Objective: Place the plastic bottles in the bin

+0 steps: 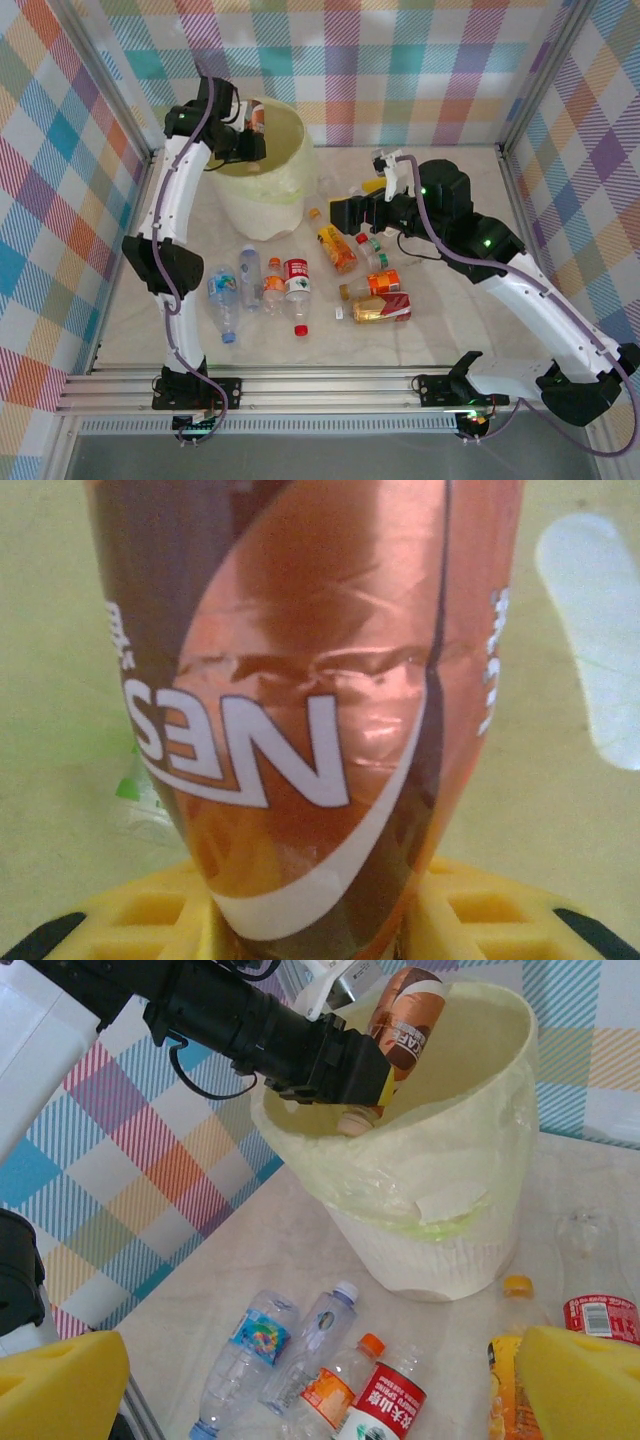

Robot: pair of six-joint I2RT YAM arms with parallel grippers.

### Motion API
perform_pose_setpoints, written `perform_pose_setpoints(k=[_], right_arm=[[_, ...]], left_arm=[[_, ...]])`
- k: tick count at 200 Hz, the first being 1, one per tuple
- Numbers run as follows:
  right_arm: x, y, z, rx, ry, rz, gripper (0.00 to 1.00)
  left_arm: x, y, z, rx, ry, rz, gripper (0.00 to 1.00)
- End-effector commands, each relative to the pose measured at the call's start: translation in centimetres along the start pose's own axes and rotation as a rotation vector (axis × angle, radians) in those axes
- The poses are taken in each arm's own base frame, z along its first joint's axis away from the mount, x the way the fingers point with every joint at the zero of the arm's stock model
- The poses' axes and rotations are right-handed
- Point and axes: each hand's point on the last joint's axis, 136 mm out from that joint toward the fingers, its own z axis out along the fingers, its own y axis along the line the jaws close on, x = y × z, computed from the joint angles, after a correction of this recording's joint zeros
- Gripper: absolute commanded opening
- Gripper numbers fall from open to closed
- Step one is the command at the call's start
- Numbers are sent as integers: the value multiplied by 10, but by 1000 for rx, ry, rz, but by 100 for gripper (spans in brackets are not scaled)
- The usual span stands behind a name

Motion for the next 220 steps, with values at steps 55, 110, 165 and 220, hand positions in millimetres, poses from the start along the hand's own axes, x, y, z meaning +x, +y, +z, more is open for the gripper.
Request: perform_pose_setpoints(k=[55,110,165,220], right_arm=[[-2,-2,-8,20,-19,43,100],[24,-16,-2,73,59,129,100],[42,-25,-1,102,85,167,100],[65,-35,3,134,124,204,100]], left_arm=[[15,35,28,-147,94,-9,40],[28,53,39,-239,149,-24,44],[31,53,43,-234,166,-36,50],[25,45,33,-197,134,-42,70]])
